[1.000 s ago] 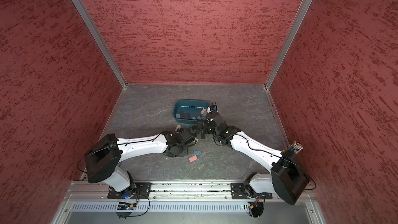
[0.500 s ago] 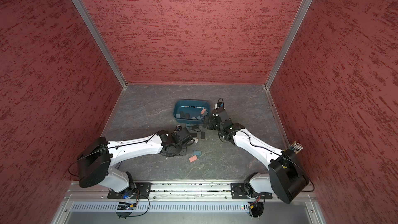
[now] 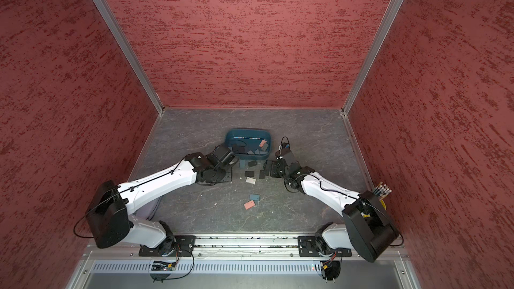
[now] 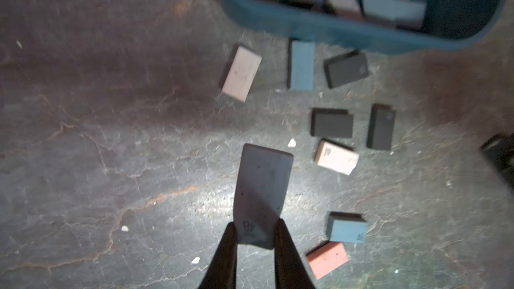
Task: Put the eraser in the storage box
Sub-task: Place the eraser in the storage box.
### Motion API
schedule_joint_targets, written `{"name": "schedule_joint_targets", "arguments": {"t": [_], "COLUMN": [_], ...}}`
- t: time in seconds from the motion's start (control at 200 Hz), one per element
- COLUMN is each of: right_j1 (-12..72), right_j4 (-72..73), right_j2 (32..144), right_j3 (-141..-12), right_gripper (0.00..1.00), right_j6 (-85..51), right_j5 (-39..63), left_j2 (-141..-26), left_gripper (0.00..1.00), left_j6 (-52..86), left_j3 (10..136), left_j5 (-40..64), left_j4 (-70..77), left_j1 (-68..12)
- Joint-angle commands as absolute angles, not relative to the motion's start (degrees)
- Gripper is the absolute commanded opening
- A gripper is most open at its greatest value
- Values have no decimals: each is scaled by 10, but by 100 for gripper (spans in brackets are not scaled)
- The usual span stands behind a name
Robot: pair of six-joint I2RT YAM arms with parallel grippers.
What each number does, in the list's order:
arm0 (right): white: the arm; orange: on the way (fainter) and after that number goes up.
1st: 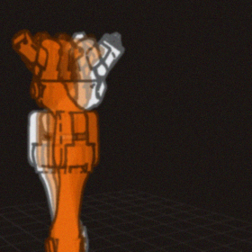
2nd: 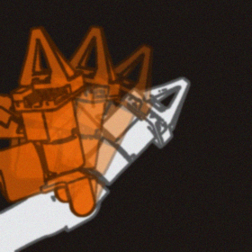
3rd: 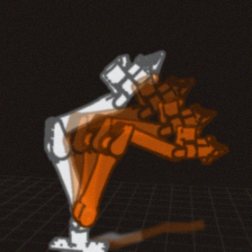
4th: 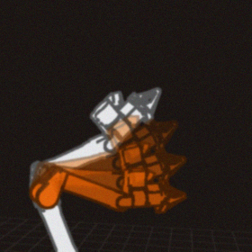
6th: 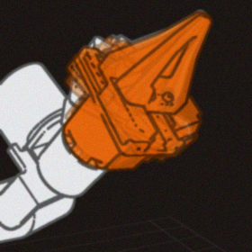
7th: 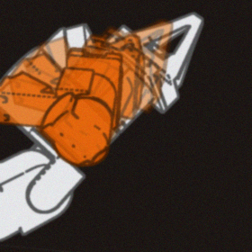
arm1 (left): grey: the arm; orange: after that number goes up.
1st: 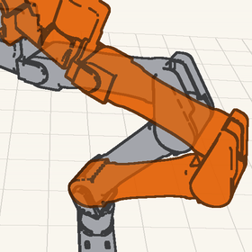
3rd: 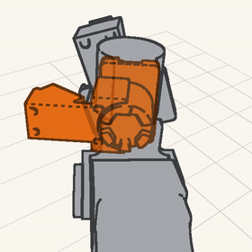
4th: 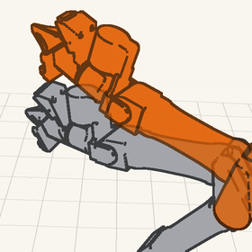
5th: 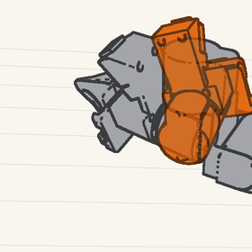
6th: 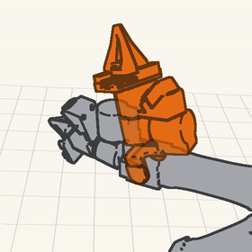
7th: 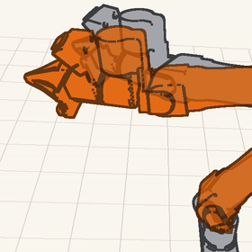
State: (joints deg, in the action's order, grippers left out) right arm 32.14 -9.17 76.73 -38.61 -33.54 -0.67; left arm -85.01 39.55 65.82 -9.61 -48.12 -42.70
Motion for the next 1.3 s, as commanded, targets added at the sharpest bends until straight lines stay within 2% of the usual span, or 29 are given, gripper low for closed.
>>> {"name": "schedule_joint_targets", "arguments": {"t": [0.0, 0.501, 0.651, 0.781, 0.837, 0.992, 1.082, 1.187, 1.297], "right_j1": [322, 350, 360, 369, 372, 381, 383, 387, 391], "right_j4": [-56, -47, -50, -51, -51, -54, -57, -57, -60], "right_j2": [764, 794, 805, 815, 820, 830, 851, 857, 863], "right_j3": [-373, -369, -377, -386, -389, -400, -406, -412, -420], "right_gripper": [98, 94, 93, 92, 92, 90, 90, 90, 89], "right_j6": [-347, -354, -357, -357, -358, -358, -358, -358, -358], "right_j5": [17, 12, 6, 2, 0, -9, -13, -17, -23], "left_j2": [-881, -1095, -1145, -1173, -1174, -1172, -1165, -1148, -1117], "left_gripper": [13, 13, 17, 26, 32, 63, 75, 99, 100], "left_j6": [344, 283, 275, 272, 271, 268, 265, 264, 264], "left_j3": [708, 903, 946, 973, 975, 982, 988, 993, 994], "left_j5": [-88, -54, -56, -54, -51, -50, -53, -57, -59], "left_j4": [-486, -488, -499, -510, -507, -510, -515, -522, -530], "left_j1": [-403, -342, -338, -335, -336, -333, -334, -334, -334]}}
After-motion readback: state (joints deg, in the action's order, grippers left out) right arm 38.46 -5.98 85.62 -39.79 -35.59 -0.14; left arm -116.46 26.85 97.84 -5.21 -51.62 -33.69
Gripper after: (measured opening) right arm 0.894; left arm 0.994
